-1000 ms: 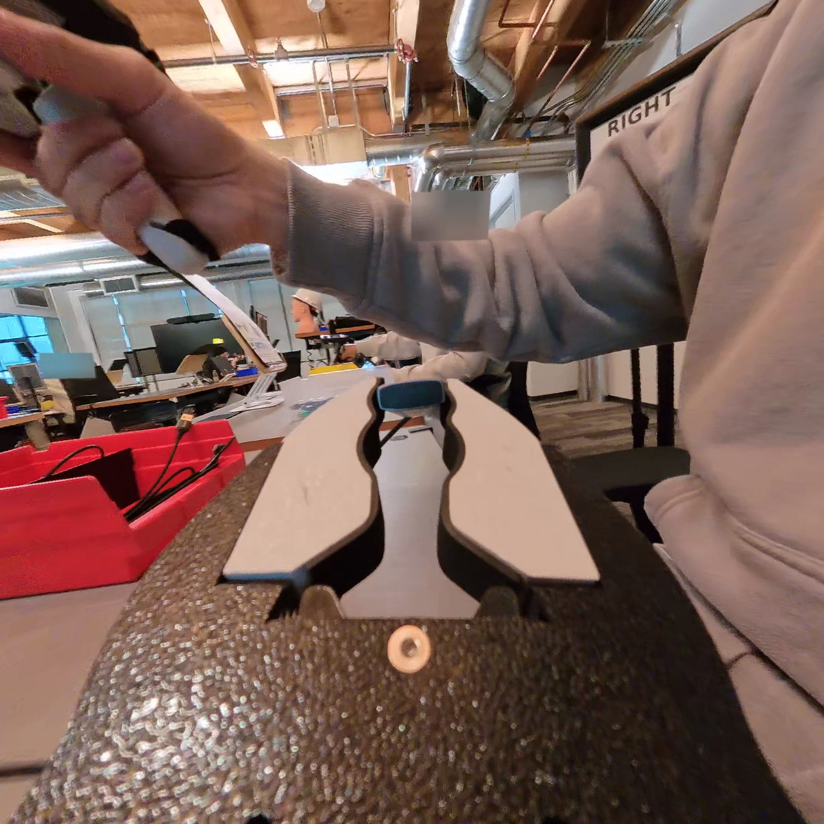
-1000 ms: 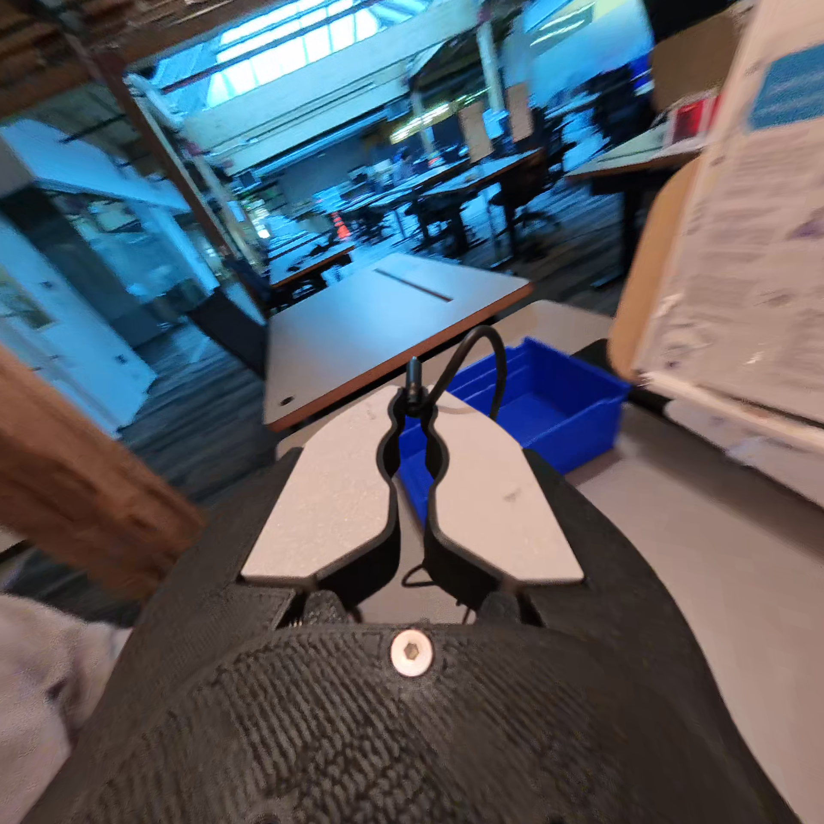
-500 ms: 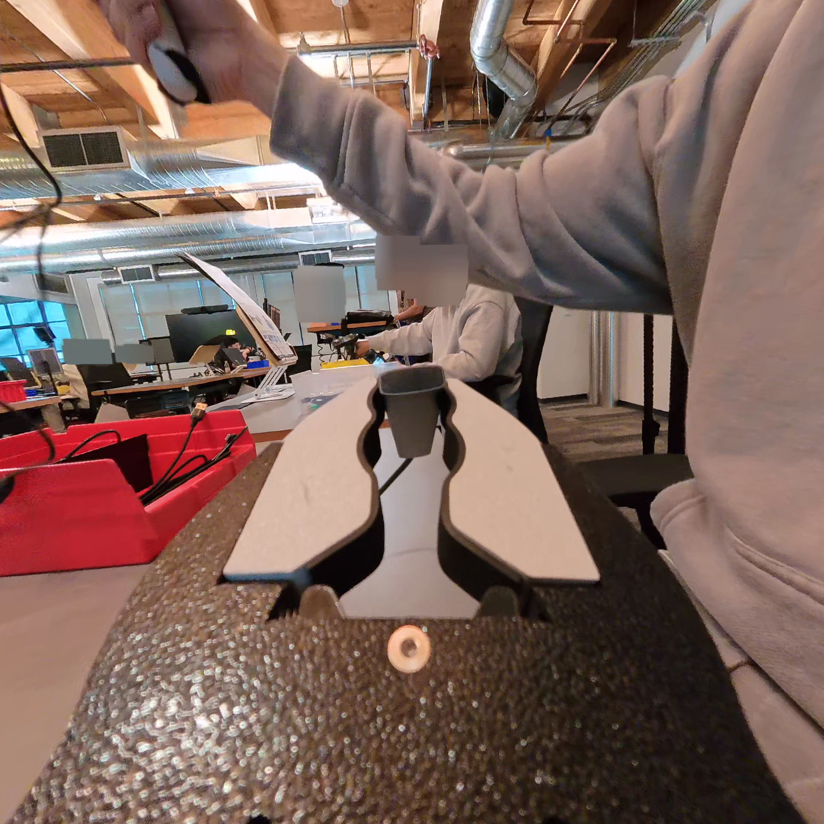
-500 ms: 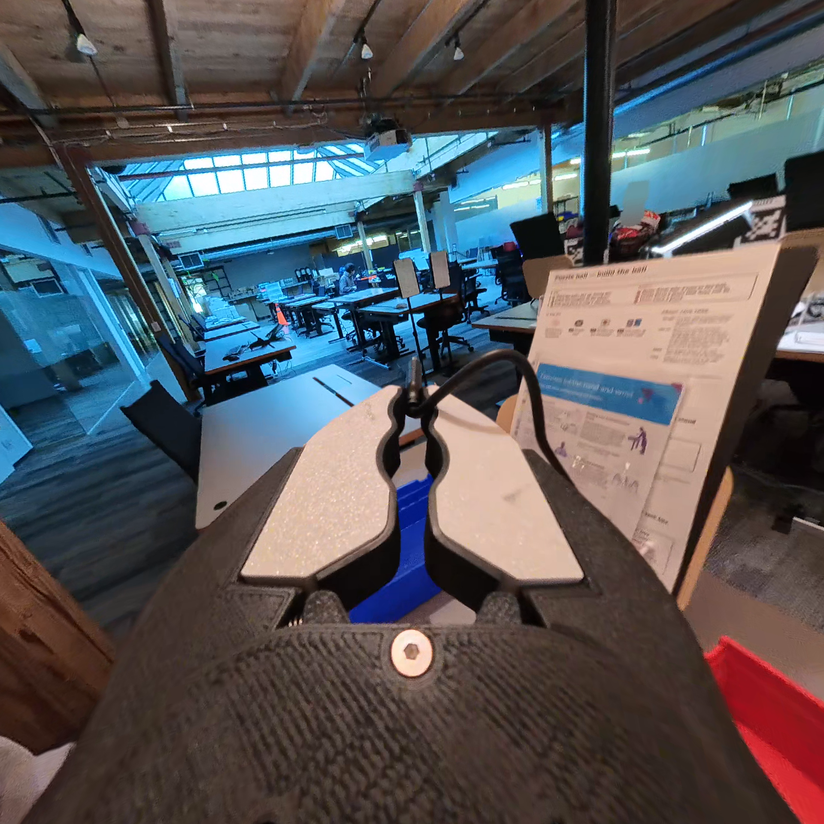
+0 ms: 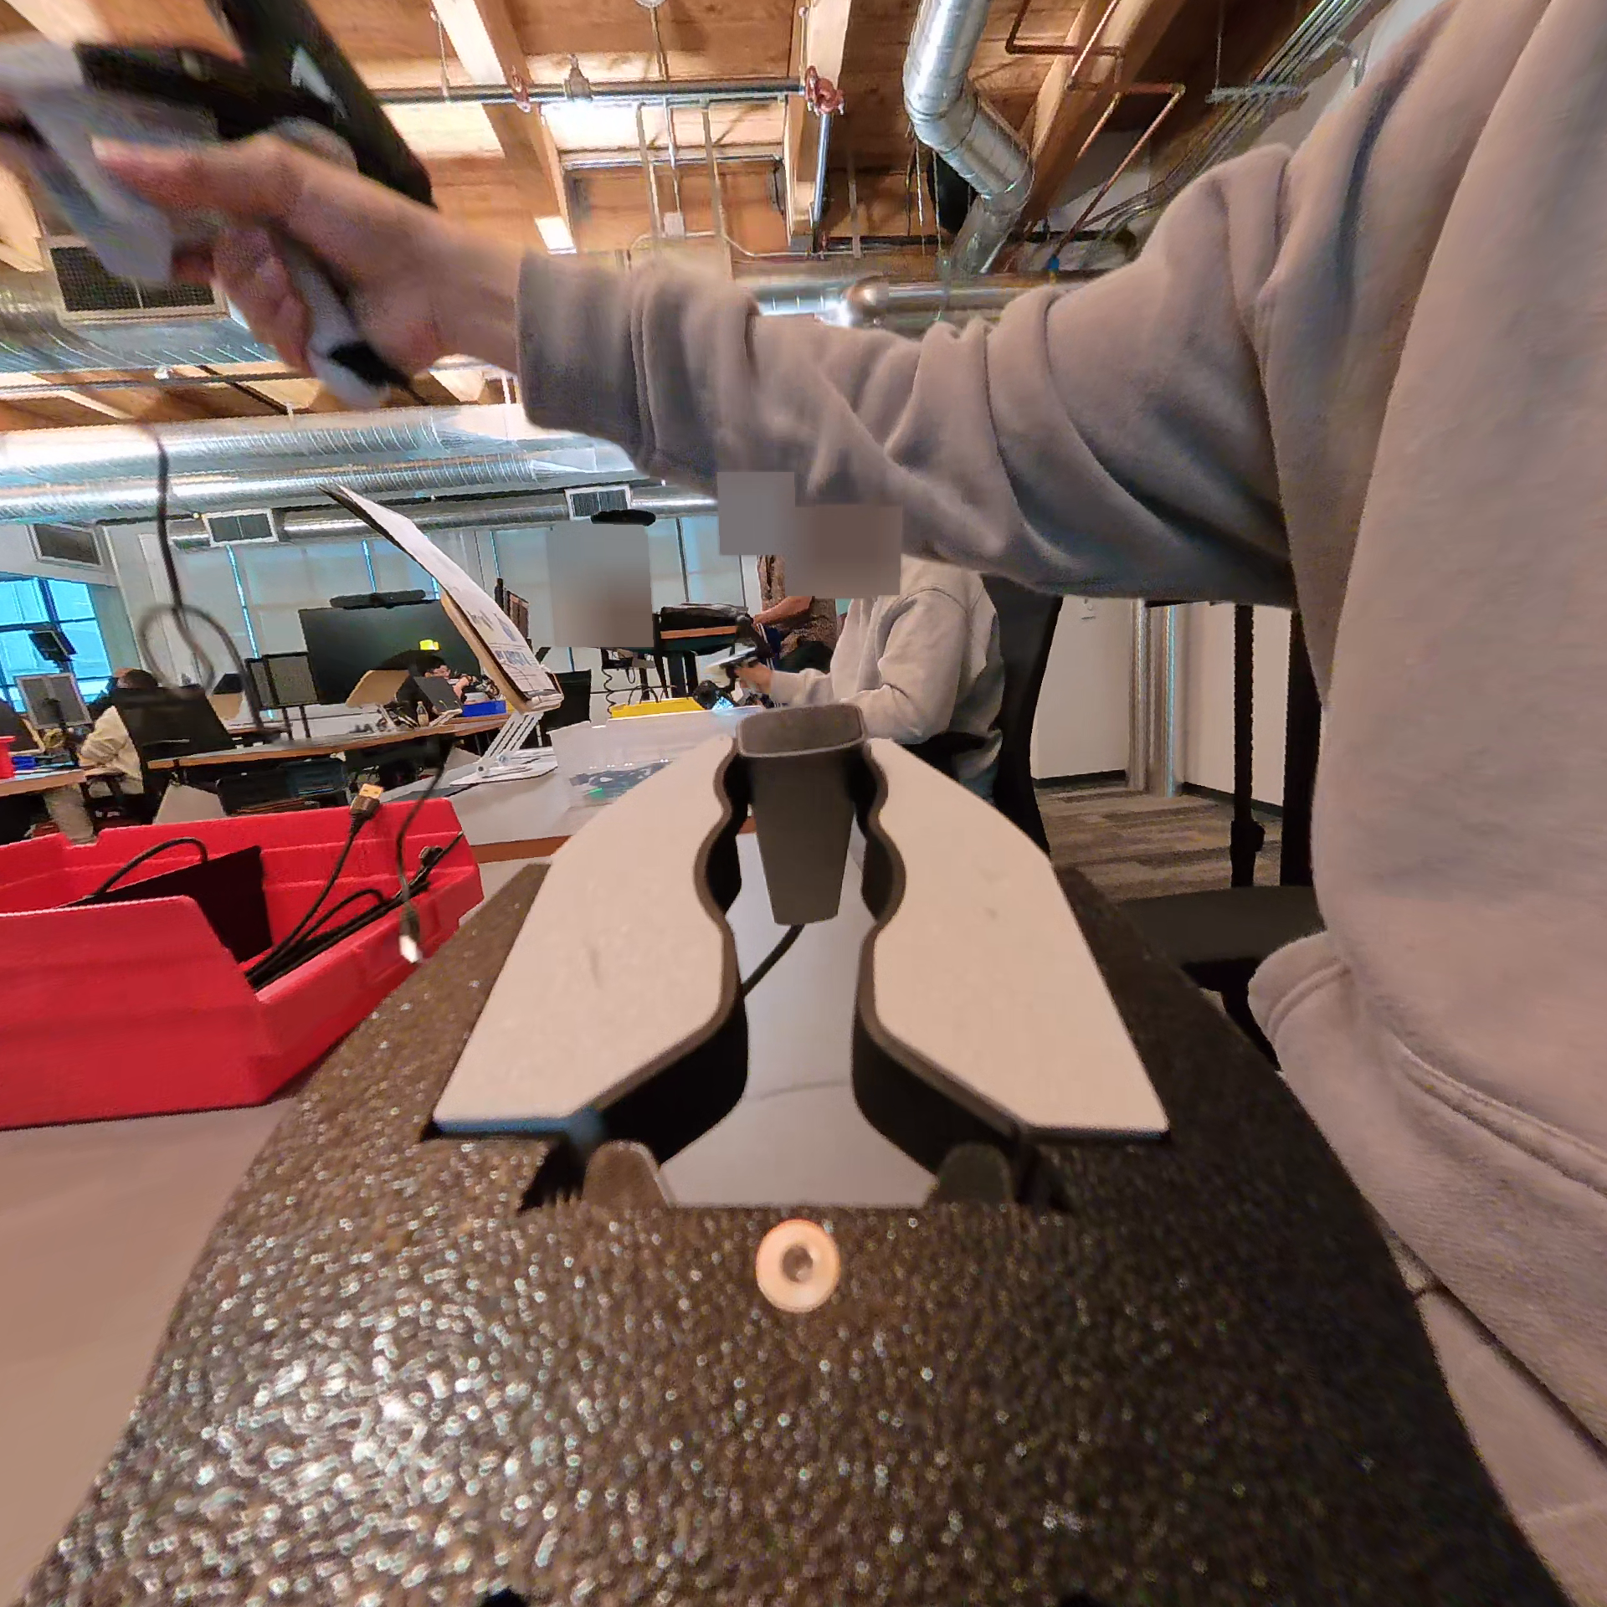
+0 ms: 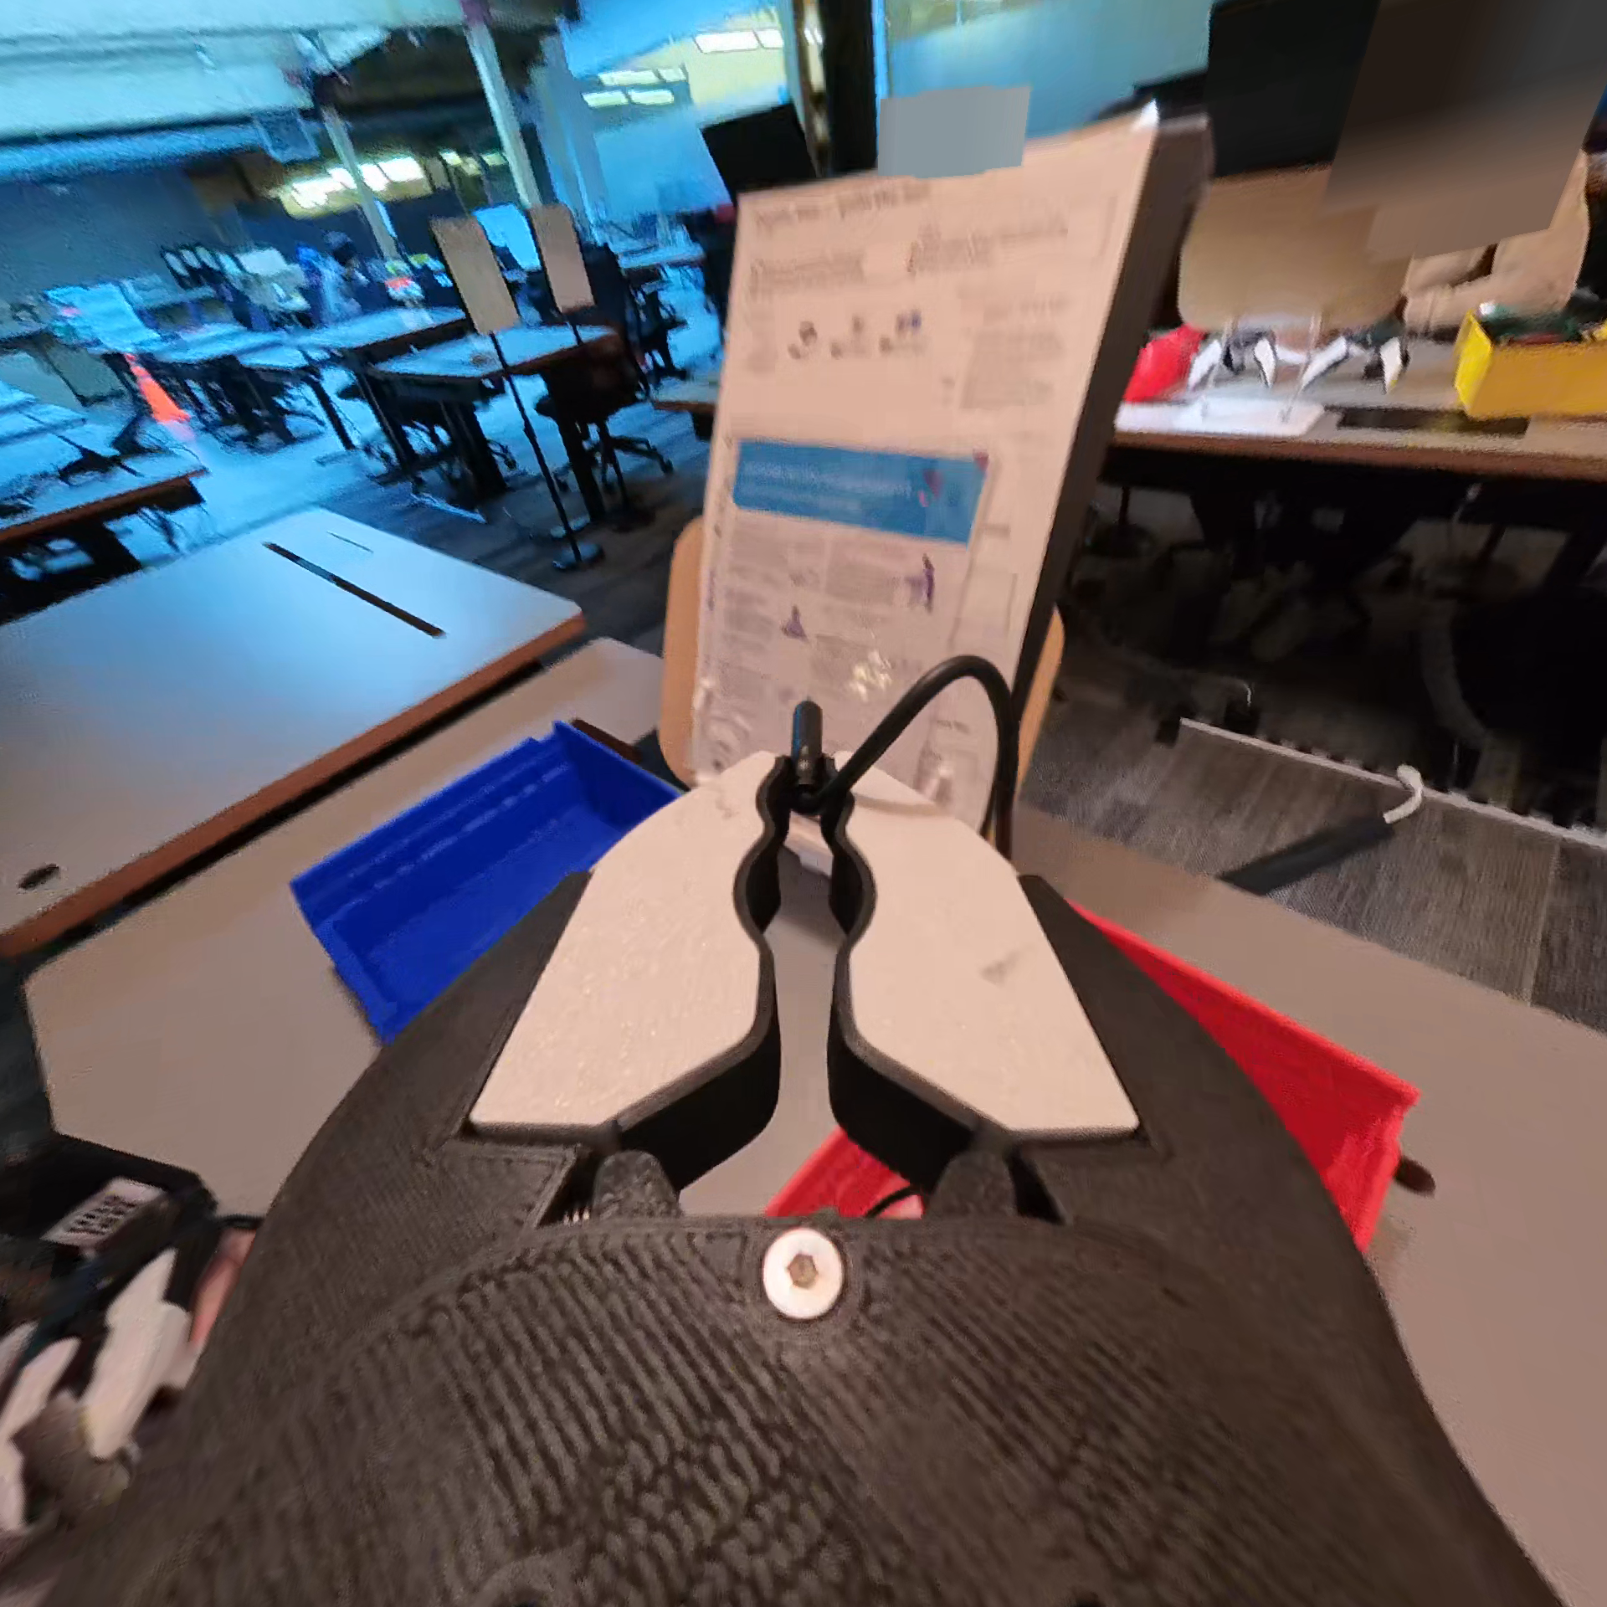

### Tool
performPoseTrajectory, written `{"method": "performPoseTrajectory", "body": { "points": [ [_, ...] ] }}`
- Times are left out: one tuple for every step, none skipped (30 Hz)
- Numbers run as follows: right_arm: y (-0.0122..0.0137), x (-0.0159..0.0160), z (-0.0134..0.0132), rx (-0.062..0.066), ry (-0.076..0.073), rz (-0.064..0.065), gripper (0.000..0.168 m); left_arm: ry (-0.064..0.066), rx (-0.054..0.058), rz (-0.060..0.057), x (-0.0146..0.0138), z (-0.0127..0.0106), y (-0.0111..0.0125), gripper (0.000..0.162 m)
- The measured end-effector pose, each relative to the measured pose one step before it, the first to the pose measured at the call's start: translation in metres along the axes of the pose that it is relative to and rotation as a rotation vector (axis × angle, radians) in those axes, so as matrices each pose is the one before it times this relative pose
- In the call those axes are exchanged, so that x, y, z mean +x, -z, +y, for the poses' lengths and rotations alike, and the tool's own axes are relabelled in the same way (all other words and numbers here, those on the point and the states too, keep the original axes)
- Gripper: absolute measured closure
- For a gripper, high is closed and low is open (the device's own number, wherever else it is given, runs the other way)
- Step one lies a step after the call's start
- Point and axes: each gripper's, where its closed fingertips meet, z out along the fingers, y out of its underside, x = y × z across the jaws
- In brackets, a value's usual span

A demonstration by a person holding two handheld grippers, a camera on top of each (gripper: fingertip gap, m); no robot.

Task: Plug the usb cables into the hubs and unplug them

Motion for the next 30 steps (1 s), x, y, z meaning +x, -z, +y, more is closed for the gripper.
{"method": "performPoseTrajectory", "body": {
  "points": [
    [-0.00411,0.00757,0.01671,-0.0318,-0.0023,0.0192,0.162,0.0051,0.0038,0.0042,0.00063,-0.00044,0.00020,0.139],
    [-0.00368,0.00800,0.01249,-0.0204,-0.0009,0.0268,0.162,0.0043,0.0022,0.0037,0.00053,-0.00012,0.00002,0.139],
    [-0.00233,0.00731,0.00704,-0.0047,0.0040,0.0286,0.162,0.0012,-0.0008,0.0006,0.00021,0.00037,-0.00007,0.139],
    [-0.00138,0.00356,0.00244,-0.0038,0.0010,0.0078,0.162,0.0003,-0.0037,-0.0002,0.00007,0.00074,-0.00011,0.139],
    [0.00025,0.00196,-0.00267,0.0011,-0.0004,0.0022,0.162,0.0008,-0.0045,0.0009,0.00017,0.00083,-0.00026,0.139],
    [0.00246,0.00135,-0.00963,0.0264,0.0049,0.0074,0.162,0.0011,-0.0036,0.0009,0.00010,0.00079,-0.00026,0.139],
    [0.00409,-0.00189,-0.01446,0.0412,-0.0011,-0.0080,0.162,0.0005,-0.0030,0.0006,-0.00005,0.00049,-0.00026,0.139],
    [0.00448,-0.00507,-0.01615,0.0356,-0.0066,-0.0262,0.162,0.0001,-0.0024,-0.0001,-0.00022,0.00046,-0.00014,0.139],
    [0.00441,-0.00434,-0.01674,0.0333,-0.0016,-0.0158,0.162,-0.0002,-0.0004,-0.0001,-0.00029,0.00003,-0.00011,0.139],
    [0.00434,-0.00220,-0.01697,0.0368,0.0110,0.0047,0.162,-0.0001,0.0009,-0.0002,-0.00035,-0.00018,-0.00009,0.139],
    [0.00350,-0.00155,-0.01470,0.0250,0.0134,0.0061,0.162,0.0006,0.0008,-0.0012,-0.00066,-0.00015,-0.00011,0.139],
    [0.00244,-0.00129,-0.01245,0.0171,0.0126,0.0029,0.162,0.0005,0.0007,-0.0002,-0.00063,-0.00023,-0.00010,0.139],
    [0.00224,-0.00040,-0.01080,0.0174,0.0130,0.0064,0.162,0.0009,0.0016,0.0018,-0.00012,-0.00038,-0.00015,0.139],
    [0.00177,0.00044,-0.00773,0.0075,0.0129,0.0087,0.162,0.0023,0.0020,0.0016,-0.00007,-0.00020,-0.00019,0.139],
    [0.00153,0.00012,-0.00596,0.0051,0.0126,0.0052,0.162,0.0015,0.0003,0.0010,0.00000,0.00011,-0.00010,0.139],
    [0.00146,-0.00102,-0.00511,0.0099,0.0077,-0.0037,0.162,0.0011,-0.0010,0.0013,0.00005,0.00023,-0.00016,0.139],
    [0.00131,-0.00038,-0.00336,0.0075,0.0020,0.0009,0.162,0.0011,-0.0009,0.0018,0.00022,0.00023,-0.00020,0.139],
    [0.00058,0.00015,-0.00014,-0.0004,0.0016,0.0023,0.162,0.0001,0.0000,0.0027,0.00026,0.00011,-0.00026,0.139],
    [-0.00045,-0.00010,0.00353,-0.0101,0.0034,-0.0018,0.162,0.0006,-0.0002,0.0027,0.00029,0.00005,-0.00028,0.139],
    [-0.00144,0.00112,0.00648,-0.0132,0.0032,0.0010,0.162,0.0013,-0.0011,0.0024,0.00019,0.00028,-0.00024,0.139],
    [-0.00199,0.00253,0.00880,-0.0170,-0.0009,0.0077,0.162,0.0018,-0.0012,0.0013,0.00010,0.00035,-0.00011,0.139],
    [-0.00281,0.00221,0.01129,-0.0234,-0.0065,0.0007,0.162,0.0011,-0.0005,0.0006,0.00000,0.00014,-0.00010,0.139],
    [-0.00338,0.00100,0.01222,-0.0249,-0.0081,-0.0082,0.162,-0.0003,0.0003,0.0006,0.00019,0.00002,0.00007,0.139],
    [-0.00312,0.00144,0.01058,-0.0137,-0.0041,-0.0018,0.162,0.0006,0.0008,-0.0009,0.00001,0.00001,0.00019,0.139],
    [-0.00262,0.00186,0.00903,-0.0107,-0.0034,0.0055,0.162,0.0013,0.0003,-0.0016,-0.00006,0.00021,0.00018,0.139],
    [-0.00266,0.00067,0.00878,-0.0145,-0.0020,-0.0026,0.162,0.0008,-0.0001,0.0000,0.00010,0.00006,0.00013,0.139],
    [-0.00306,0.00063,0.00801,-0.0144,0.0043,-0.0016,0.162,0.0005,0.0006,0.0005,0.00014,-0.00002,0.00008,0.139],
    [-0.00278,0.00102,0.00790,-0.0169,0.0040,0.0032,0.162,0.0018,0.0001,-0.0008,-0.00027,0.00019,0.00008,0.139],
    [-0.00296,-0.00121,0.00941,-0.0306,-0.0038,-0.0108,0.162,0.0019,-0.0007,-0.0004,-0.00030,0.00018,-0.00011,0.139],
    [-0.00309,-0.00477,0.01042,-0.0349,-0.0026,-0.0306,0.162,-0.0003,-0.0003,-0.0001,-0.00022,0.00003,0.00009,0.139]
  ]
}}
